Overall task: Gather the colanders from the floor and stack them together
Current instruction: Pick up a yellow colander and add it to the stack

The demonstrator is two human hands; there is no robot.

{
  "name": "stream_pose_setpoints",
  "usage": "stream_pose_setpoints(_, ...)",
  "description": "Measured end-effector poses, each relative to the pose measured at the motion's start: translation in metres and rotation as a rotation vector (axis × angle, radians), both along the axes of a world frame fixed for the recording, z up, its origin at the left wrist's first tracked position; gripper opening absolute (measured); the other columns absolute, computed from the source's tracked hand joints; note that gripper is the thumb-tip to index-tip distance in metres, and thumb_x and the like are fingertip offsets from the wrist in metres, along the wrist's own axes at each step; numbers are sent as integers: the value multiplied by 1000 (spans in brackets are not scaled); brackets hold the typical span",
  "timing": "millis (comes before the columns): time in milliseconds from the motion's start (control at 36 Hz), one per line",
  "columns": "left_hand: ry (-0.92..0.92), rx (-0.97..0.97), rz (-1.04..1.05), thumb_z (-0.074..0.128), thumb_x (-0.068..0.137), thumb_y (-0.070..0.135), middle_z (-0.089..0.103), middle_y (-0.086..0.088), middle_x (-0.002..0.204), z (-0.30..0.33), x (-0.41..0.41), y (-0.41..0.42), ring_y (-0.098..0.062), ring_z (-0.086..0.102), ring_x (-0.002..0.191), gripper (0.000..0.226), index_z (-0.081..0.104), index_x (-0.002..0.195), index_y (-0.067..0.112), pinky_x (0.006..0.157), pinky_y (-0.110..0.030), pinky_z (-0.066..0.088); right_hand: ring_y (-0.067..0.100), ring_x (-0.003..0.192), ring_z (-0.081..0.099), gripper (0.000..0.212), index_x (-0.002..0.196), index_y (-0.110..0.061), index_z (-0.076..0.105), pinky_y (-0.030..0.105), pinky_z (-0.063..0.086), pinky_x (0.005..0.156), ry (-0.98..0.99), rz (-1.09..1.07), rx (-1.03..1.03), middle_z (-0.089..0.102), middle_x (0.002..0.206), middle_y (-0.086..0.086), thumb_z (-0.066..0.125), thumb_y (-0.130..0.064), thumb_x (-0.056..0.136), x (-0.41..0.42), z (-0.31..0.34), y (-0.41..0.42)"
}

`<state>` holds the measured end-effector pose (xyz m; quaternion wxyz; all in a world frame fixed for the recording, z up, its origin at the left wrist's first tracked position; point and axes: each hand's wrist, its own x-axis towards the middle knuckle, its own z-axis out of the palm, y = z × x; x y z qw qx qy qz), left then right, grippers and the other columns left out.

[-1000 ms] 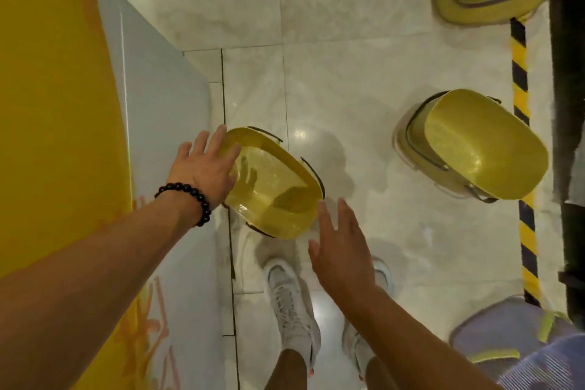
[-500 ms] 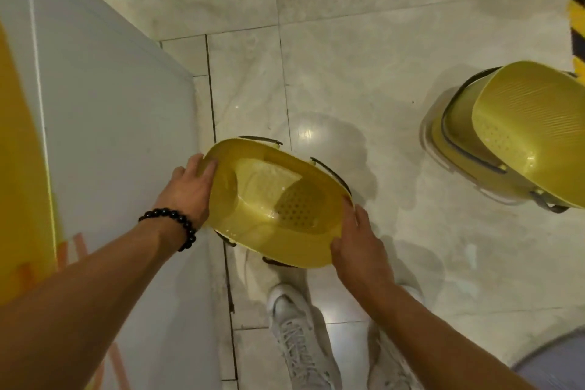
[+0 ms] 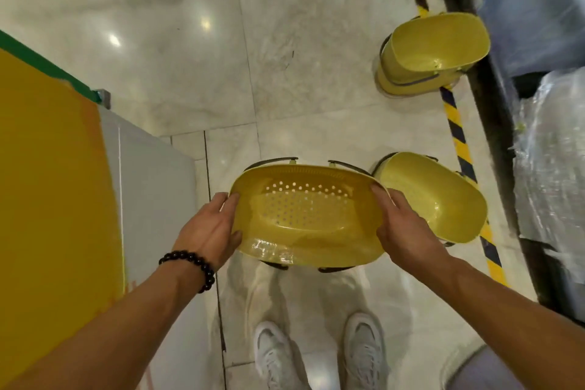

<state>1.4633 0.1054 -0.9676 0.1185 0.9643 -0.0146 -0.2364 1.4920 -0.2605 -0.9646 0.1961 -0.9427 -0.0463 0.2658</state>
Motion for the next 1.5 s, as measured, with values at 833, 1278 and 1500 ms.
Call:
stream_pose_setpoints(833, -386, 159, -405, 68, 82, 47, 46, 5, 123, 604, 96, -218, -20, 47, 106, 73, 32, 142, 27, 70, -36, 55, 25, 97, 57, 85, 155, -38, 3, 37, 51, 79, -337, -212, -24, 31, 144, 2, 54, -15, 91, -41, 587, -209)
stream_pose_setpoints(1278, -427, 108, -938, 66, 73, 64, 47, 11, 126, 658, -14, -415, -18, 44, 112, 73, 38, 134, 36, 78, -36, 54, 27, 105, 56, 86, 156, -39, 13, 45, 52, 92, -301, -682, 18, 39, 134, 1, 59, -12, 88, -319, 652, -319)
stream_pose_setpoints(1500, -405, 87, -1218, 64, 79, 56, 46, 7, 131, 661, -159, -549, -20, 44, 120, 71, 37, 138, 29, 91, -37, 47, 15, 101, 56, 90, 137, -73, 9, 38, 53, 87, -363, -938, 68, 42, 117, -11, 59, -20, 83, -512, 639, -377)
